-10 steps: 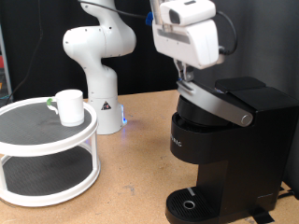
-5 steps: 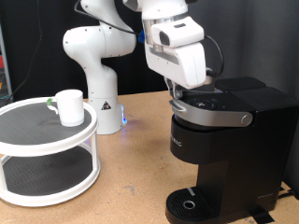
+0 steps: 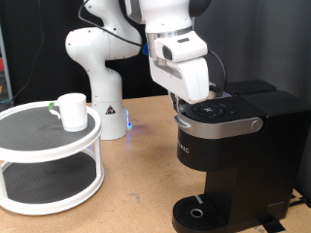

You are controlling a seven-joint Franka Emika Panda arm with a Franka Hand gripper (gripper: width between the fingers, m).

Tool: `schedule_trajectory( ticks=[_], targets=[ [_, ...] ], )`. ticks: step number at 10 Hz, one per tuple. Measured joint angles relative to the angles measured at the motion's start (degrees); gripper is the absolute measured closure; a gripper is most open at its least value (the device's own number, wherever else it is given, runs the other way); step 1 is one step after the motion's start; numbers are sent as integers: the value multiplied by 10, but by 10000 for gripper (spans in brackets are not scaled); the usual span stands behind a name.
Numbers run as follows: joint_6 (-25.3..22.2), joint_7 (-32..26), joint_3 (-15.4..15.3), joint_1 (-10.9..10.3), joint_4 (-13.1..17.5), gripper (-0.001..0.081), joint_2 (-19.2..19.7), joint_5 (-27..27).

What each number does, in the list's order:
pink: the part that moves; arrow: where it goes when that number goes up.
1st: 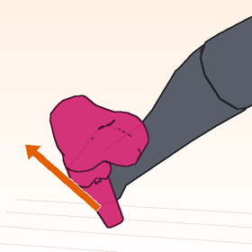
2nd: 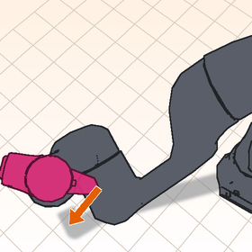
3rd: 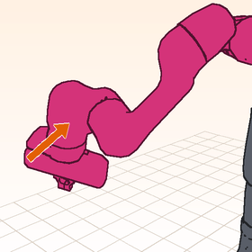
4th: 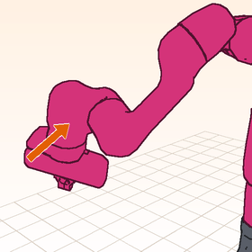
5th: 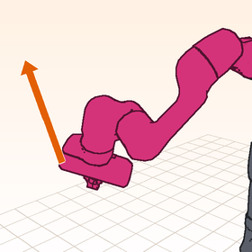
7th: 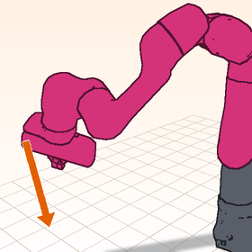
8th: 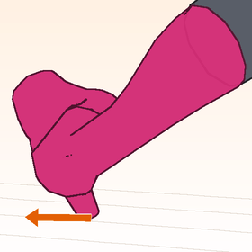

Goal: Make a cup of coffee with the keurig machine

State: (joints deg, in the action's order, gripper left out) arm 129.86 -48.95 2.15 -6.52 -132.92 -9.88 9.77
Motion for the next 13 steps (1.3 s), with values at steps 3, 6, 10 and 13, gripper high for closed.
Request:
schedule_trajectory(
  ticks=[3,6,10,13],
  targets=[
    [1,10,0,0,0,802,0,0],
    [-2,0,1,-1,6,802,-1,62],
    [-73,-8,8,0,74,802,-10,128],
    [-68,-4,10,0,76,802,-10,147]
  ],
)
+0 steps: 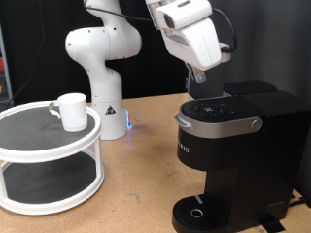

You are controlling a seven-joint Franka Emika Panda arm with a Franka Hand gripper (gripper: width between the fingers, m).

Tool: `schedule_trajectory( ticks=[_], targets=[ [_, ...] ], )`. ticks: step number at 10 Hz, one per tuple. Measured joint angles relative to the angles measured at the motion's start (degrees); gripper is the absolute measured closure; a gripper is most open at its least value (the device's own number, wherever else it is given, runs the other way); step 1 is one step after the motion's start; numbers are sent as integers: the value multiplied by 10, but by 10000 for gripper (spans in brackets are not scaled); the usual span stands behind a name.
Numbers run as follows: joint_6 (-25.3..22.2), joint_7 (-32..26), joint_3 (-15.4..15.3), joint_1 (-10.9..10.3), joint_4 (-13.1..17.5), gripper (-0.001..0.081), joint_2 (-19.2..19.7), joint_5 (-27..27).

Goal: Make a cup of coffee with the keurig machine

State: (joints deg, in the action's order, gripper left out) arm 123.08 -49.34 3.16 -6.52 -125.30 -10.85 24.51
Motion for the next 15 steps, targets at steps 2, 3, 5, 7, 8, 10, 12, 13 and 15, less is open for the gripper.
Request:
schedule_trajectory(
  ticks=[2,3,5,7,8,10,12,13,15],
  targets=[
    [61,-11,4,0,-42,802,-22,105],
    [65,-20,12,0,-64,802,-42,150],
    [-9,-60,36,1,-79,802,-73,155],
    [83,-3,21,1,-93,802,-70,161],
    [153,36,8,1,-113,802,-72,189],
    [162,47,15,1,-149,802,-93,224],
    [49,-2,52,2,-162,802,-124,210],
    [-5,-27,69,6,-165,802,-138,189],
    [-68,-66,96,16,-174,802,-166,162]
  ],
)
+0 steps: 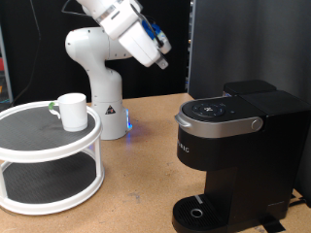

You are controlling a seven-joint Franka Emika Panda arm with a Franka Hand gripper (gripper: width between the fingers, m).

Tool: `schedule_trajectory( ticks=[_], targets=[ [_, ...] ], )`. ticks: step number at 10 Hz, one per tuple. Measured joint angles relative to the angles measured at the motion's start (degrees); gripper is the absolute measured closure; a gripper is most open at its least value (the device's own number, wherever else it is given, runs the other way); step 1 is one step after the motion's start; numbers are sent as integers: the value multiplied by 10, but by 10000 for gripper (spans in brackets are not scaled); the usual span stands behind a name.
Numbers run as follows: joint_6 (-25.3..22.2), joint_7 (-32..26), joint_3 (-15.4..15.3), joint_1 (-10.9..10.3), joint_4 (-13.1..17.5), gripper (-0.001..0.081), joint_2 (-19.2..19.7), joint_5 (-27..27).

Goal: Make a cup of coffee with the keurig machine

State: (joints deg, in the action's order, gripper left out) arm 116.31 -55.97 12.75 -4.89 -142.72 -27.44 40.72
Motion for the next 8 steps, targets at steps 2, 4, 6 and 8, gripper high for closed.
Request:
schedule_trajectory(
  ticks=[2,4,6,8],
  targets=[
    [-5,-5,5,2,-15,802,-20,0],
    [-60,-38,31,3,-14,802,-25,11],
    [-169,-72,76,10,-10,802,-40,-24],
    [-245,-112,109,20,-5,802,-54,-77]
  ],
)
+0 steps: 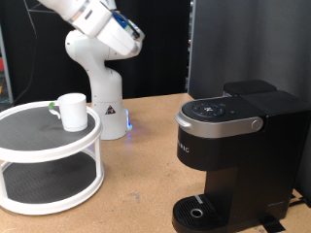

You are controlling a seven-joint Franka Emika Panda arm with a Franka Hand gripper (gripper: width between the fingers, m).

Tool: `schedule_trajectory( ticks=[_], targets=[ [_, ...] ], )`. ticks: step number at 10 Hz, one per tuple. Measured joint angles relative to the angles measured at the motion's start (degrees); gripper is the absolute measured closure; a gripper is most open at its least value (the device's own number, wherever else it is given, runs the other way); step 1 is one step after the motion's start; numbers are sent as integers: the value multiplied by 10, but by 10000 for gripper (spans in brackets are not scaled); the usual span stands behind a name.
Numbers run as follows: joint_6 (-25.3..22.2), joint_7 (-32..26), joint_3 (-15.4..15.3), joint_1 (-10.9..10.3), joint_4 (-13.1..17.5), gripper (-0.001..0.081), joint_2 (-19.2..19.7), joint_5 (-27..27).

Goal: Make a cup of coffee with the keurig machine

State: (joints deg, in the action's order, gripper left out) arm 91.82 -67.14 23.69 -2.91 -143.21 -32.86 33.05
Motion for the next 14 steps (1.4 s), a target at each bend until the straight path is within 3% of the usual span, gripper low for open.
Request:
schedule_trajectory(
  ticks=[2,5,7,8,10,12,14],
  targets=[
    [-36,-36,23,9,2,802,-19,-33],
    [35,7,21,21,-23,802,-26,15],
    [39,22,34,54,-45,802,-41,22],
    [17,21,48,68,-47,802,-49,13],
    [9,20,57,72,-49,802,-55,10],
    [69,20,58,83,-70,802,-66,45],
    [47,0,81,102,-80,802,-83,26]
  ],
)
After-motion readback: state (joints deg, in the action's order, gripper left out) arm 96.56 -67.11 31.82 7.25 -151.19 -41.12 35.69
